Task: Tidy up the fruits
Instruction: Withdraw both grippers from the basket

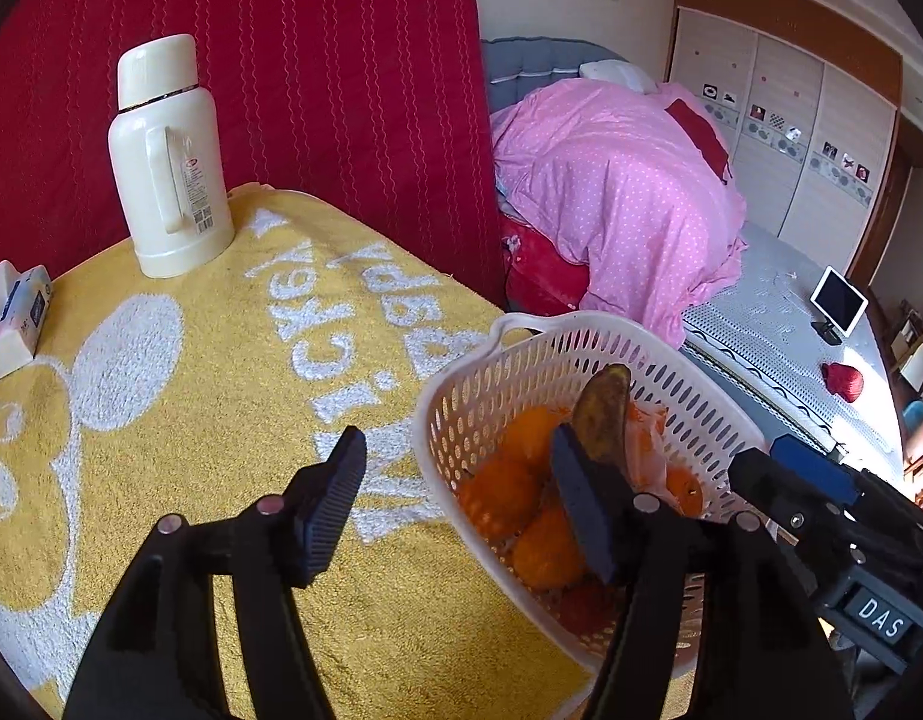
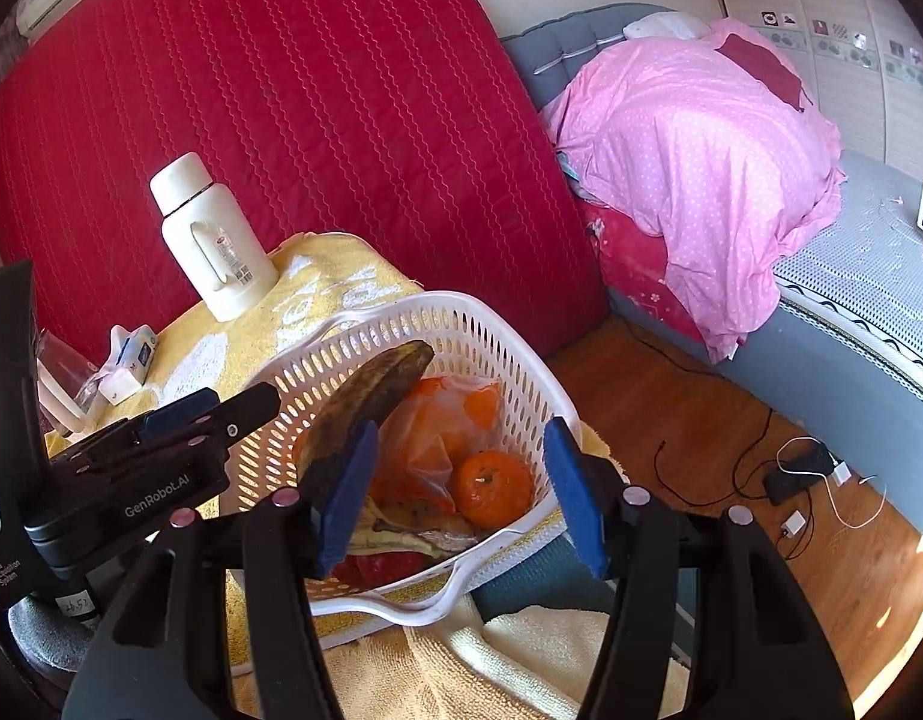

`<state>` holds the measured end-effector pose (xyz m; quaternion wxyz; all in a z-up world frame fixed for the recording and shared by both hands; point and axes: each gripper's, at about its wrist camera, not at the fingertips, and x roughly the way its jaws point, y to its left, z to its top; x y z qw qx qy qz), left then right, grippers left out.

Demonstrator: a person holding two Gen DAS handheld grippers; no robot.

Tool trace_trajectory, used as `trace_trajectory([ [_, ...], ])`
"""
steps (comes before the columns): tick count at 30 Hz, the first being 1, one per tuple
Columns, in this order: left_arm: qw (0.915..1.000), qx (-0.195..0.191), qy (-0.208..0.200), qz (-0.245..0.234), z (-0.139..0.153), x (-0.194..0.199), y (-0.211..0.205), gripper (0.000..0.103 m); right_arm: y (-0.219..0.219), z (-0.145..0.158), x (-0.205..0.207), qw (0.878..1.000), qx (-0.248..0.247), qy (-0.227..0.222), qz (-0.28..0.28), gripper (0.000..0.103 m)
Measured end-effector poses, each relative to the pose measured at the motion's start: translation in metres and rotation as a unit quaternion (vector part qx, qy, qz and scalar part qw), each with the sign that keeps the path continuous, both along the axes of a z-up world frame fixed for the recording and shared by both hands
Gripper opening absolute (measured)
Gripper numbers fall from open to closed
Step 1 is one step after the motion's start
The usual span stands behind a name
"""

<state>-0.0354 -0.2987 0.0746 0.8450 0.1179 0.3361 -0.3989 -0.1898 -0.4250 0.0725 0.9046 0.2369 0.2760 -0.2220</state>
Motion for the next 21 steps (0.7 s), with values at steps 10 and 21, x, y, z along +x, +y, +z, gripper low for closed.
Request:
trace_trajectory([
  [10,0.9992,-0.003,-0.004,0.041,-0.002,0.009,0.026,0.079,0.005,0.001,0.000,1.000,-0.004,0.005,0.002,0.059],
  [21,0.9953,0.016,-0.056,0.078,-0.003,0.001,0.052,0.095,0.019,0.004,-0.003,1.000,-0.015,0.016,0.013,0.079],
])
